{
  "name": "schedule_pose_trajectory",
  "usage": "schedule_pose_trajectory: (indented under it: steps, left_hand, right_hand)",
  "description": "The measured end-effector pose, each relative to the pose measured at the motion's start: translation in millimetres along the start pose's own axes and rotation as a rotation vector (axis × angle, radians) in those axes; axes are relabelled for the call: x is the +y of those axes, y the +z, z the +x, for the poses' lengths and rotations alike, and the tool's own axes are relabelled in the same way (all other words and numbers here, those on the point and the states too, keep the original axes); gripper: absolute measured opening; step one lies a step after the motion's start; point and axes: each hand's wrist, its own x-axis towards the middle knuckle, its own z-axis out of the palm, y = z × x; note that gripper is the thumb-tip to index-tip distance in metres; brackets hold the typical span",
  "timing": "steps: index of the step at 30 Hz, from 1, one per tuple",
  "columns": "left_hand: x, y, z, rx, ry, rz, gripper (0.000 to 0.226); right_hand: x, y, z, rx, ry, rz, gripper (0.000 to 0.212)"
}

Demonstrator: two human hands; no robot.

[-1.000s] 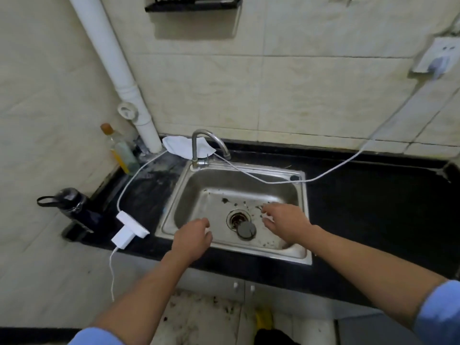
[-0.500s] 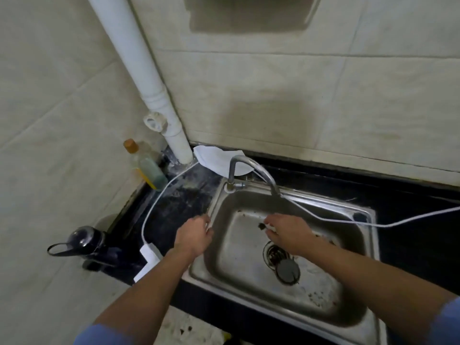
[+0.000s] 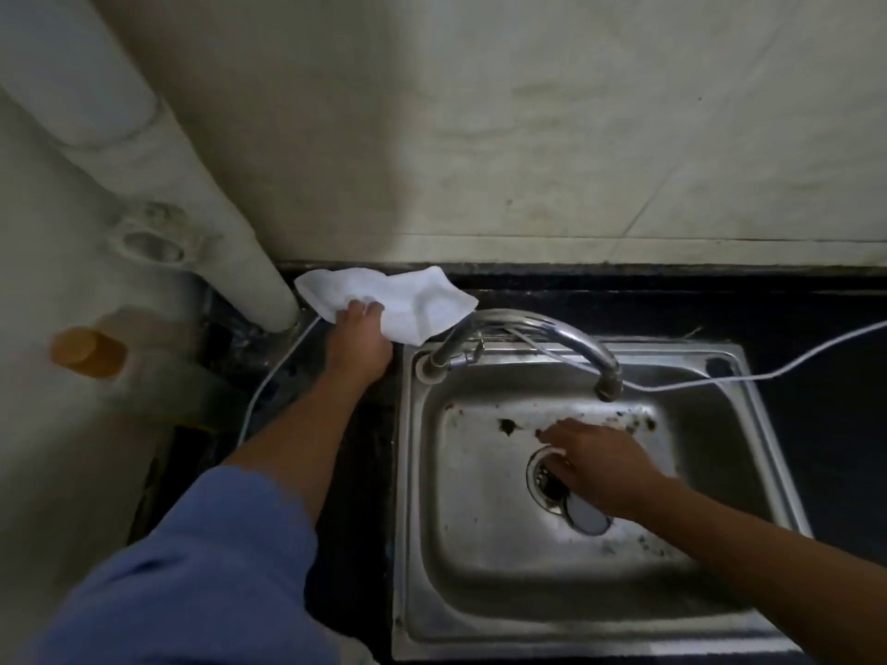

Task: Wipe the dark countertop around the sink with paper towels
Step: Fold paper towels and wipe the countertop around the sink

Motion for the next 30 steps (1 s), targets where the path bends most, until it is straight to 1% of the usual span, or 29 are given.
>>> schedule_pose_trajectory:
  steps: [3, 4, 5, 7, 8, 10, 11, 14, 16, 20, 24, 27, 30]
  left_hand:
    - [-10.3, 11.2, 24.3, -0.043, -0.045, 0.021, 0.064]
    - [-13.6, 15.3, 30.2, -0.034, -0.052, 0.029, 0.062]
    - [-15.2, 17.5, 33.4, -0.005, -0.050, 0.023, 0.055]
    - [-15.7, 18.9, 38.8, 0.044, -0.042, -0.018, 0.034]
    - [-13.6, 16.9, 39.3, 0.049, -0.069, -0.043, 0.027]
    - [-7.7, 10.8, 34.6, 0.057, -0.141, -0.084, 0.027]
    - [-5.6, 7.9, 30.0, 0.076, -0.140, -0.091, 0.027]
    - [-3.4, -1.6, 8.8, 0.200, -0.025, -0.113, 0.030]
    - [-0.4, -9.7, -8.4, 0.270, -0.008, -0.158, 0.034]
    - [28.8, -24.3, -61.6, 0.365, -0.096, -0.289, 0.029]
    - [68.7, -19.6, -128.7, 0.378, -0.148, -0.336, 0.020]
    - [114.4, -3.2, -186.8, 0.402, -0.119, -0.365, 0.016]
    - [170.5, 25.6, -239.5, 0.357, -0.081, -0.360, 0.018]
  right_hand:
    - [3.4, 3.0, -1.2, -0.015, 0.033, 0.004, 0.034]
    - [4.9, 3.7, -2.3, -0.021, 0.042, 0.011, 0.033]
    - [6.1, 4.4, -3.5, -0.025, 0.053, 0.018, 0.033]
    - [8.6, 7.4, -6.9, -0.025, 0.069, 0.025, 0.032]
    - [9.1, 9.0, -8.9, -0.030, 0.072, 0.026, 0.031]
    - [9.8, 10.5, -13.6, -0.047, 0.080, 0.031, 0.031]
    - [10.1, 10.5, -16.2, -0.051, 0.084, 0.038, 0.031]
    - [13.9, 8.6, -28.1, -0.046, 0.085, 0.062, 0.034]
    - [19.3, 7.4, -37.5, -0.035, 0.082, 0.086, 0.036]
    - [39.1, 8.9, -61.1, 0.010, 0.080, 0.133, 0.036]
    - [74.3, 22.0, -98.5, 0.031, 0.081, 0.158, 0.037]
    - [112.8, 32.4, -139.6, 0.060, 0.067, 0.184, 0.038]
    - [160.6, 41.0, -186.9, 0.049, 0.073, 0.185, 0.040]
